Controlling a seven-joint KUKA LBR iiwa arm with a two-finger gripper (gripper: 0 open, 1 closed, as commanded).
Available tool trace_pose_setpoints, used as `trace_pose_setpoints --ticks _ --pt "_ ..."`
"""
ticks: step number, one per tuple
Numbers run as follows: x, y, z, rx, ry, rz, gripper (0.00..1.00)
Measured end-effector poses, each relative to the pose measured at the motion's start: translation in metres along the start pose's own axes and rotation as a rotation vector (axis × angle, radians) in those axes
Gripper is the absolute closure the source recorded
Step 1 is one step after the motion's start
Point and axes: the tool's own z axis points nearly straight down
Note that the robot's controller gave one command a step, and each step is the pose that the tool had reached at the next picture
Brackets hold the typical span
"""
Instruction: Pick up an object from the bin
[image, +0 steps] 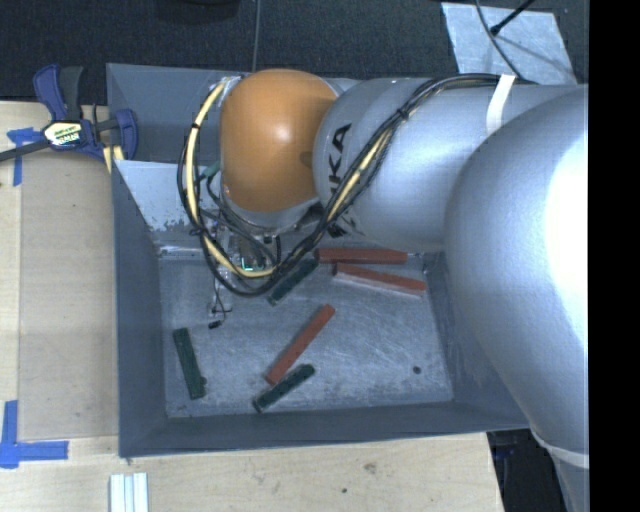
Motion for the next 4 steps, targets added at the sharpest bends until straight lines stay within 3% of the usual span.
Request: trace_pose_setpoints --ticks 1,2,3,4 --pt "0.005 -0.015 -0.147 -0.001 -0.017 -0.349 0.0" --pt "0.054 -0.071 -0.036 0.001 -0.004 -0.719 0.0" --pt "0.089 -0.093 0.096 0.001 -0.001 -0.881 0.0" --pt "0.086 -0.093 0.09 0.005 -0.005 -0.875 1.0"
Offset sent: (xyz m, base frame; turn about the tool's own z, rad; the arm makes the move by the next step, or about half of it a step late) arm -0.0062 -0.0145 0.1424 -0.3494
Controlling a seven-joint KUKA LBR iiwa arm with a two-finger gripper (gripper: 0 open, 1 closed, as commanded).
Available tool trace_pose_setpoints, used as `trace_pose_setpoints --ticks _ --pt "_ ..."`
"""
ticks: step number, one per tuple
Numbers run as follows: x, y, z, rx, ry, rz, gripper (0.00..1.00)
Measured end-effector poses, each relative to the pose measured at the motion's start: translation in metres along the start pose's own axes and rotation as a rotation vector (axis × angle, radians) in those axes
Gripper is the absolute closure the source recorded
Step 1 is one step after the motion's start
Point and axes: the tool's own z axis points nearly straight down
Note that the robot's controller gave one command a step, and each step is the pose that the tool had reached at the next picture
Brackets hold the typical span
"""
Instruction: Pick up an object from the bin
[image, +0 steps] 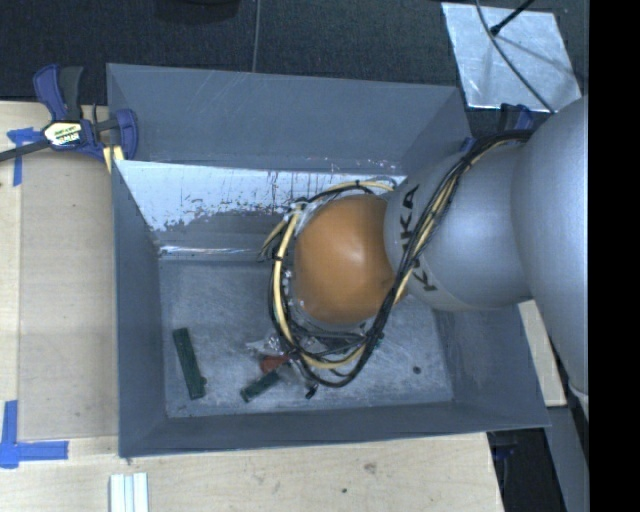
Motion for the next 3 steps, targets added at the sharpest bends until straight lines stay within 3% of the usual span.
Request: trace_pose_setpoints --ticks 2,3 --pt "0.0 0.0 0.0 -0.001 0.0 0.001 1.0" --pt "-0.004 -0.007 -0.145 0.005 -0.011 -0.048 1.0"
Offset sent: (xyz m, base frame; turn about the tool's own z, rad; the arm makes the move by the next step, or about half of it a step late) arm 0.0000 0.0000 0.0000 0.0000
